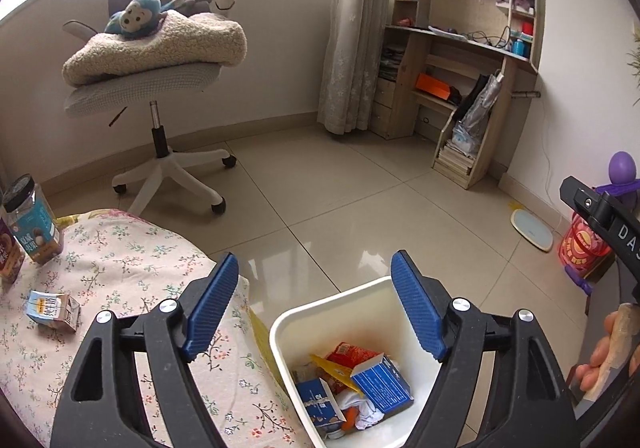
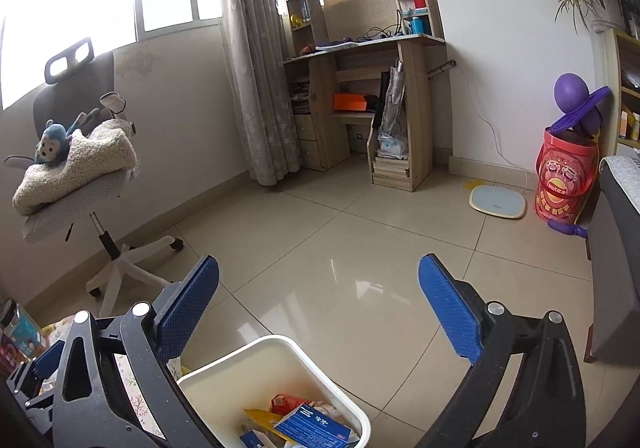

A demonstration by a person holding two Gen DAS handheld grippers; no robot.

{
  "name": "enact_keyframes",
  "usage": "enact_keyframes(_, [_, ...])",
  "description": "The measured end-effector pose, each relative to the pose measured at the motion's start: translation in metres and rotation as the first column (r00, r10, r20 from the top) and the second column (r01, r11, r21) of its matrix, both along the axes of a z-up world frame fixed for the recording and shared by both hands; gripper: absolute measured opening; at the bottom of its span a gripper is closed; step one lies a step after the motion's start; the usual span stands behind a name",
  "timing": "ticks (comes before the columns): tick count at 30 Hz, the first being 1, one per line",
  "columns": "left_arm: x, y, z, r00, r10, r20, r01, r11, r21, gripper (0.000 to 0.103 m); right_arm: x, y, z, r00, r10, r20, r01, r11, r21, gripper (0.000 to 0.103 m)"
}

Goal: Collect trash
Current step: 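Move both tools back over the table, then grasp the milk carton with the left tool while the right tool grasps the orange peel pieces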

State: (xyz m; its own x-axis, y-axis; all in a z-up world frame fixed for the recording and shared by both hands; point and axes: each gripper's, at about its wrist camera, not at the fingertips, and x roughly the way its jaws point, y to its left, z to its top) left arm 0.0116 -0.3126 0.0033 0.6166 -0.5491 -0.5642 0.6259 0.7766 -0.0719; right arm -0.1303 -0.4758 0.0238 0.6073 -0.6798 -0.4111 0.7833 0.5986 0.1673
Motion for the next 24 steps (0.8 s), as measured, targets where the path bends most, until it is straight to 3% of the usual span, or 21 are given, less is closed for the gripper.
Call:
enact_keyframes(7, [0.028, 0.045, 0.013, 0.989, 0.151, 0.004, -0.15, 0.987, -0.057, 0.086, 0.03, 0.029, 0.004, 0.998, 0.056, 0.003, -0.056, 0.998, -0.026, 0.096])
enact_keyframes(14, [0.058, 0.089, 0.008, 0.967, 0.254, -0.012, -0.255, 0.966, -0.034, 0.087, 0.077, 0.069, 0.005, 0.989, 0.142, -0.028, -0.143, 0.989, -0.041, 0.096])
enact_keyframes(20, [0.097, 0.131, -0.007, 0.926, 0.372, -0.062, -0.372, 0.928, 0.004, 0.087, 0.121, 0.113, -0.001, 0.969, 0.237, -0.071, -0.241, 0.969, -0.055, 0.096])
enact_keyframes(24, [0.132, 0.164, -0.026, 0.872, 0.481, -0.091, -0.477, 0.877, 0.06, 0.087, 0.147, 0.141, -0.009, 0.947, 0.299, -0.116, -0.308, 0.949, -0.067, 0.096])
